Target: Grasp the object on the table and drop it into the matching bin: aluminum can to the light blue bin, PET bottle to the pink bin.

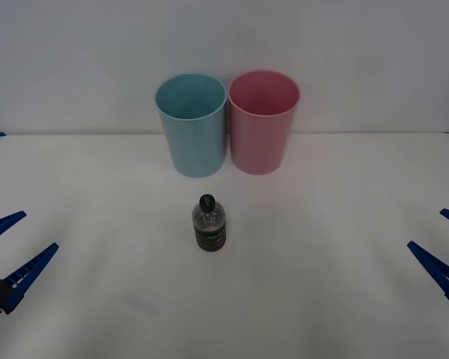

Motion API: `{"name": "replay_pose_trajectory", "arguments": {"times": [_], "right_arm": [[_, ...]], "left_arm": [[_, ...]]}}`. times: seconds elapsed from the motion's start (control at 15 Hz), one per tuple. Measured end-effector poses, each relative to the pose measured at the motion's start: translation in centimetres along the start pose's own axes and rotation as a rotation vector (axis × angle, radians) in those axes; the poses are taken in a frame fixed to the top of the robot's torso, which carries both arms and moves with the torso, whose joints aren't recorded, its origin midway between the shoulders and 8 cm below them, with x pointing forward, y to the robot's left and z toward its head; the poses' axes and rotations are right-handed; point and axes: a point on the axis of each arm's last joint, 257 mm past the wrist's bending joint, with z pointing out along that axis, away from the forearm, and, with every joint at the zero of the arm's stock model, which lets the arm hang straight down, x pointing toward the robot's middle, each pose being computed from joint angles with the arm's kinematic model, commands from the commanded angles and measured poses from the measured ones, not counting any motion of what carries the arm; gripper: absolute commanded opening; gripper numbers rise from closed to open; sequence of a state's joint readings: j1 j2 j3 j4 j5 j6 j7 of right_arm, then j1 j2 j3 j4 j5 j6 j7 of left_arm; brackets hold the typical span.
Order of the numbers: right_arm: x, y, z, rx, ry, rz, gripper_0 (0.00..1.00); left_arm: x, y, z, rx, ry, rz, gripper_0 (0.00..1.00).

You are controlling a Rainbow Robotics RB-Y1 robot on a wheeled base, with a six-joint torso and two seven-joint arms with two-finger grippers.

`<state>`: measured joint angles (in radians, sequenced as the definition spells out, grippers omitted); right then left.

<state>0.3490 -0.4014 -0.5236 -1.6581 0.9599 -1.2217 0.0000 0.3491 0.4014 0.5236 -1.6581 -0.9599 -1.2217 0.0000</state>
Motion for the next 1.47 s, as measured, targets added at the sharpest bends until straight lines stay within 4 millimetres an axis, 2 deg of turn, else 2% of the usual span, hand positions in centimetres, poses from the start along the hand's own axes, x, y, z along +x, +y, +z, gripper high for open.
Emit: {"name": "replay_pose_trajectory", "arguments": {"times": [0.2, 0.6, 1.2, 1.47], "right_arm": [[0.1, 0.1, 0.1, -0.002, -0.001, 0.002, 1.00], [0.8, 2.2, 1.2, -0.054, 0.013, 0.001, 1.00], [3.4, 7.2, 5.8, -0.241, 0.069, -0.039, 1.00], [4.8, 8.8, 8.4, -0.319, 0.093, -0.078, 1.00]], "left_arm": [[0.0, 0.0, 0.0, 0.000, 0.000, 0.000, 1.00], [0.0, 0.0, 0.0, 0.000, 0.000, 0.000, 1.00], [0.0, 0.0, 0.0, 0.000, 0.000, 0.000, 1.00], [0.0, 0.0, 0.0, 0.000, 0.000, 0.000, 1.00]]}}
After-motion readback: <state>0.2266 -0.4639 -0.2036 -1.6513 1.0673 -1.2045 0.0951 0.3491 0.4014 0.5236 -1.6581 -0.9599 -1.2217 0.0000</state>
